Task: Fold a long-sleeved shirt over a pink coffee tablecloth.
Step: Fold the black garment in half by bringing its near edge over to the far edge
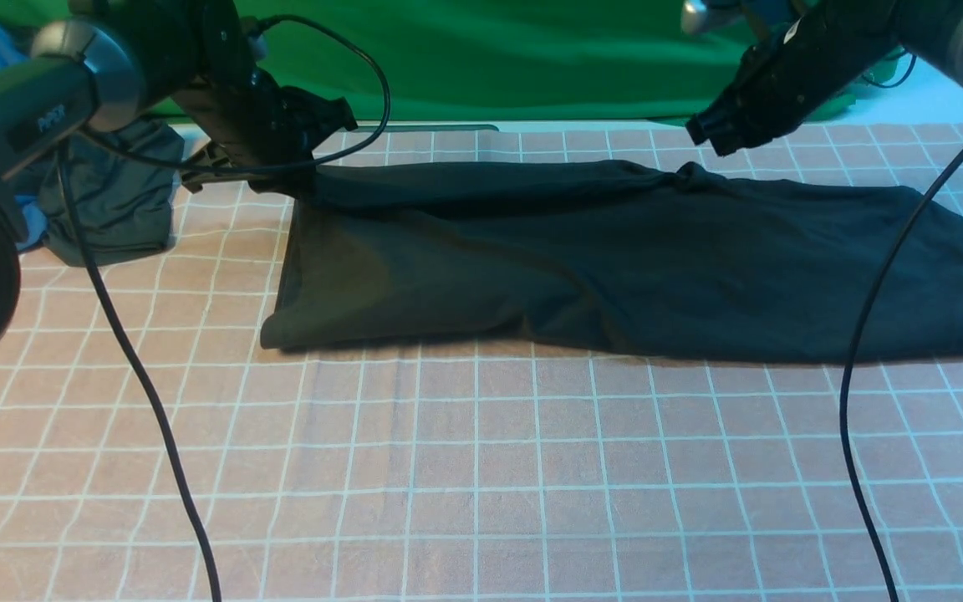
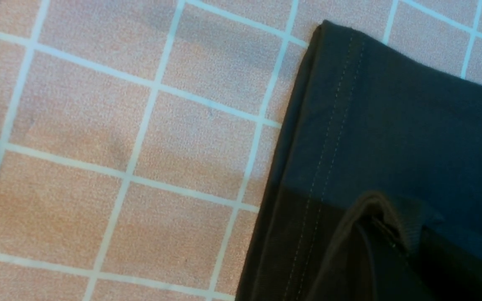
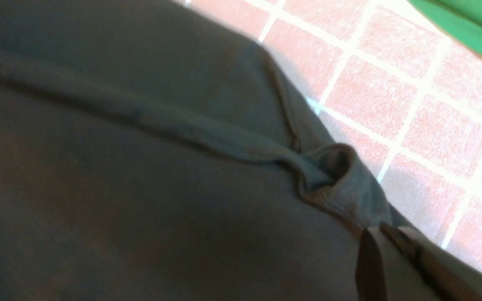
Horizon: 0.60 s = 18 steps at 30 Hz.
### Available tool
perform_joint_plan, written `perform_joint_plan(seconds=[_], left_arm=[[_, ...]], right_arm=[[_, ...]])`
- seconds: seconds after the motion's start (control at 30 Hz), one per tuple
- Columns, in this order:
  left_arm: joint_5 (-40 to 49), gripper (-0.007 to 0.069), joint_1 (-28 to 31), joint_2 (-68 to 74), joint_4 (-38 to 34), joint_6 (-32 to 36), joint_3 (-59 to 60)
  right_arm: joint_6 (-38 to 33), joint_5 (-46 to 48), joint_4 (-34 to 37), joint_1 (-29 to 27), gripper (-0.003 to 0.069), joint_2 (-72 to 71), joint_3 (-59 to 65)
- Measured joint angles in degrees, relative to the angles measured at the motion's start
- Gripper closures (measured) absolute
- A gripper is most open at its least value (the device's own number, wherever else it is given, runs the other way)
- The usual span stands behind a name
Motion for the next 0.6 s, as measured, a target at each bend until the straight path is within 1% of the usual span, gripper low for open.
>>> perform_joint_plan(seconds=[0.1, 0.23, 0.3, 0.33, 0.43, 0.6], left_arm=[[0.0, 0.0591, 0.0, 0.0, 0.0, 0.3, 0.0], [0.0, 0.0591, 0.0, 0.0, 0.0, 0.6, 0.0], [0.0, 0.0591, 0.0, 0.0, 0.0, 0.6, 0.0], [0.0, 0.0591, 0.0, 0.0, 0.0, 0.6, 0.0], [-0.5, 0.0591, 0.0, 0.0, 0.0, 0.7, 0.0], [-1.0, 0.0591, 0.0, 0.0, 0.0, 0.7, 0.0]], right_arm=[[-3.0, 0.3, 0.0, 0.0, 0.0584, 0.9, 0.0], [-5.0, -0.4, -0.2, 0.0, 0.048, 2.8, 0.0], [-6.2, -1.3, -0.2, 0.0, 0.04, 4.0, 0.0], [-6.6, -1.8, -0.2, 0.0, 0.0377, 4.4, 0.0], [-7.5, -3.8, -0.2, 0.0, 0.0347, 5.0, 0.0], [-9.1, -7.4, -0.2, 0.0, 0.0337, 5.5, 0.0]])
